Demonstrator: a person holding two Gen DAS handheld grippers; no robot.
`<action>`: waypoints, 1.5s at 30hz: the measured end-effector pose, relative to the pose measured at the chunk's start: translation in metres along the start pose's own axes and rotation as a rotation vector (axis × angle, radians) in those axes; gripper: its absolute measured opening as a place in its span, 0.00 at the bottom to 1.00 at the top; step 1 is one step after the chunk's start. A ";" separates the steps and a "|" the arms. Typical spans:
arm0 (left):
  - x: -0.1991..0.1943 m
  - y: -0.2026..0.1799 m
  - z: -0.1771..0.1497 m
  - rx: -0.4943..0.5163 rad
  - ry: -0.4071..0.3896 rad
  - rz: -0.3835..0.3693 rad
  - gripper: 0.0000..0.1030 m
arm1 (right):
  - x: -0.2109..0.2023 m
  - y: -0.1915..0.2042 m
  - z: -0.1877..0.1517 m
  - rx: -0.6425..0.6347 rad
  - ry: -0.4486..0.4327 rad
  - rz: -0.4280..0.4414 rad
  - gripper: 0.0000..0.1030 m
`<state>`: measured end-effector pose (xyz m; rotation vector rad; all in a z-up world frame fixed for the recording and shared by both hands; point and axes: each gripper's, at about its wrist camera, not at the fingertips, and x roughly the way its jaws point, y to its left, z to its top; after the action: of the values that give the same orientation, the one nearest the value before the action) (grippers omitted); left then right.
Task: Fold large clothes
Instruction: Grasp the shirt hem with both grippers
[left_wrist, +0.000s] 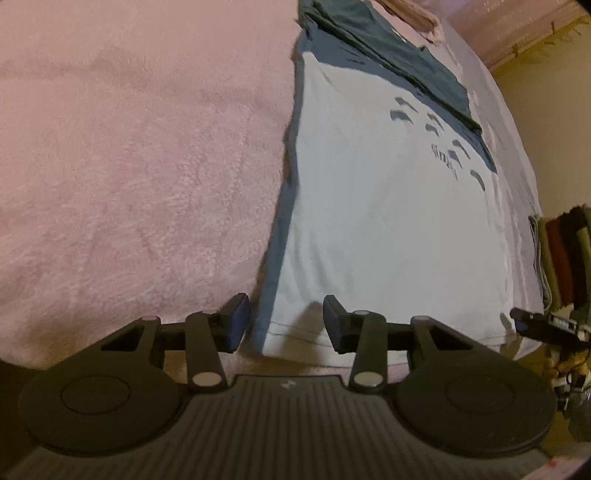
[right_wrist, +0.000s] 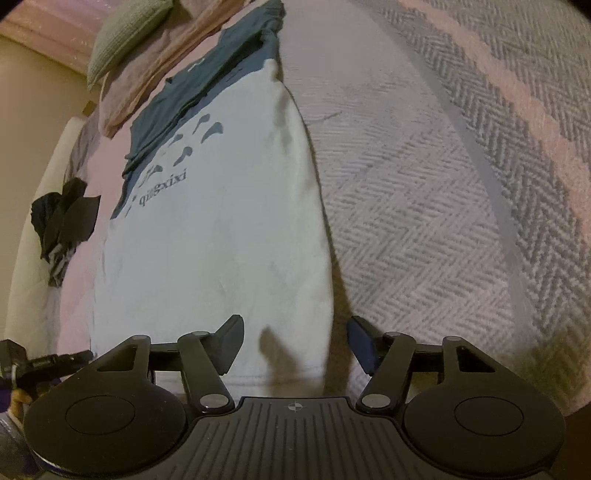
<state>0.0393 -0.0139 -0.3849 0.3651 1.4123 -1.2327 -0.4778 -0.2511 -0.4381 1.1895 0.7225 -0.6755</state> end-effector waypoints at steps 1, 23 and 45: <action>0.002 -0.001 0.000 0.007 0.004 -0.005 0.35 | 0.001 0.000 0.000 0.002 0.004 0.003 0.58; -0.076 -0.037 0.146 -0.064 -0.309 -0.332 0.02 | -0.076 0.087 0.128 0.012 -0.262 0.215 0.00; 0.060 -0.066 0.441 -0.113 -0.312 -0.178 0.02 | 0.060 0.065 0.403 0.185 -0.154 0.215 0.01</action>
<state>0.2048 -0.4256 -0.3077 -0.0332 1.2557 -1.2833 -0.3340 -0.6303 -0.3643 1.3462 0.4021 -0.6558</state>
